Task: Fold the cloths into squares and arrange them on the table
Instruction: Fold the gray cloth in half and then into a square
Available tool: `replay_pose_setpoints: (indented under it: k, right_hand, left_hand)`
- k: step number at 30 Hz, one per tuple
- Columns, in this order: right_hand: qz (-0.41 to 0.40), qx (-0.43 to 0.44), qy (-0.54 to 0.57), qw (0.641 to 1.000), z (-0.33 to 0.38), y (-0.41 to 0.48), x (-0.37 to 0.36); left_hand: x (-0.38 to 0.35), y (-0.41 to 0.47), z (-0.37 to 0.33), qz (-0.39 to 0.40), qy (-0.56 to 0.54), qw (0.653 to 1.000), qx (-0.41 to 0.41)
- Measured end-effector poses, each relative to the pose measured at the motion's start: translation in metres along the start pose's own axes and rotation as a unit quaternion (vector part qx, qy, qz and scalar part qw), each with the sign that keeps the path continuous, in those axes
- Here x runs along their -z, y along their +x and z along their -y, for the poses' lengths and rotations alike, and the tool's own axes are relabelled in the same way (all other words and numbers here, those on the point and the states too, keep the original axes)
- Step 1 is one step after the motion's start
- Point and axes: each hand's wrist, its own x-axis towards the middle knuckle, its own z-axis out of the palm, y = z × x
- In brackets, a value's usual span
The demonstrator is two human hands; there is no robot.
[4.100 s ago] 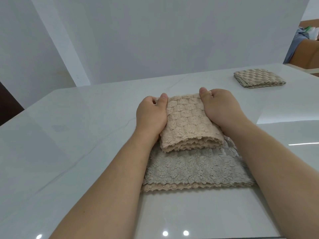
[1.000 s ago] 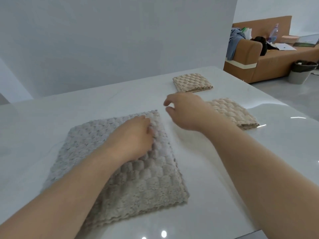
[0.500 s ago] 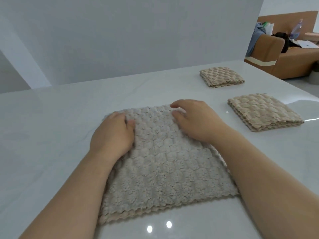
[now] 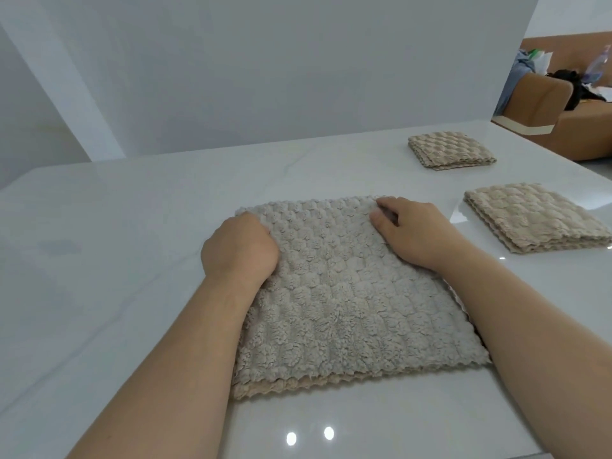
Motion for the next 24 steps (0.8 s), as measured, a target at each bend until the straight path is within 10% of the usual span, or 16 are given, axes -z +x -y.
replay_pose_setpoints:
  k: [11, 24]
  right_hand:
    - [0.008, 0.006, -0.003, 1.0, -0.006, 0.002, -0.002]
    - [-0.009, 0.024, 0.033, 0.999, -0.006, 0.001, 0.002]
  left_hand:
    - [0.002, 0.01, 0.015, -0.103, -0.172, 0.979, -0.04]
    - [0.017, 0.009, 0.0, -0.035, -0.384, 0.918, -0.094]
